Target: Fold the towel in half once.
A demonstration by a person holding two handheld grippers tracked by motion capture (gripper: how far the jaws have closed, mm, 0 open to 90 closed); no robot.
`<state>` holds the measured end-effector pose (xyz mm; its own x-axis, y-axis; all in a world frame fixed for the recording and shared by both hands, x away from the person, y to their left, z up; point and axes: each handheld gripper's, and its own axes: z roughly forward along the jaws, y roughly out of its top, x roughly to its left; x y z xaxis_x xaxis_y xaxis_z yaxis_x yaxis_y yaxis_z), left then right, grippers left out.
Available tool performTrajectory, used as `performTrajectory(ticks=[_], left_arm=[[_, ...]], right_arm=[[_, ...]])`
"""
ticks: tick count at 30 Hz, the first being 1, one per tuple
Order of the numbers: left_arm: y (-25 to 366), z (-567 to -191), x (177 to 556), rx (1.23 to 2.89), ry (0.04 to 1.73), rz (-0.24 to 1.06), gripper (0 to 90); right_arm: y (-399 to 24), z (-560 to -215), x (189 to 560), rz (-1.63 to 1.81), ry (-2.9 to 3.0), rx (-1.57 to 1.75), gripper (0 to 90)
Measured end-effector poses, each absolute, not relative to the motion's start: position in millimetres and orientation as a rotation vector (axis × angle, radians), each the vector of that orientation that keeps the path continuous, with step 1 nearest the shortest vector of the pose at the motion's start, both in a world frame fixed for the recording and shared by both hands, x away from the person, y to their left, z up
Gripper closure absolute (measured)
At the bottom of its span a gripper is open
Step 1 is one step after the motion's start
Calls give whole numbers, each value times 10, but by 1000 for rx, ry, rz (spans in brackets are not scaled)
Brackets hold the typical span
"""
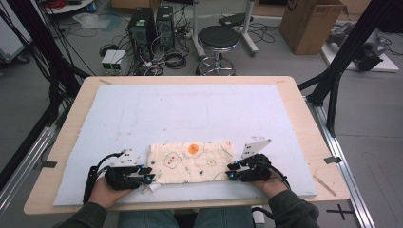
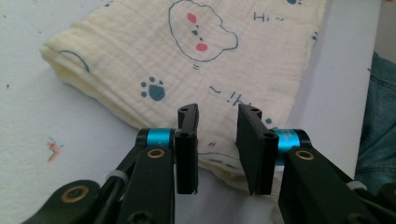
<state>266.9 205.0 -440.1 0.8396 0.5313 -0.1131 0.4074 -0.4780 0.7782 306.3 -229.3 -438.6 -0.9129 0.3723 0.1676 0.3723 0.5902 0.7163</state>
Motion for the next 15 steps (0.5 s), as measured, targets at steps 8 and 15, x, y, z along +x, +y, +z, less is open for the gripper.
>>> performTrajectory(ticks=[8, 15], left_arm=[[2086, -4303, 2658, 2066, 684, 198, 643], [2076, -4267, 2691, 2046, 692, 216, 579]], right_arm=[[-2334, -4291, 3065, 1398, 2717, 672, 614], [-2342, -4261, 3112, 1438, 2666, 680, 569]])
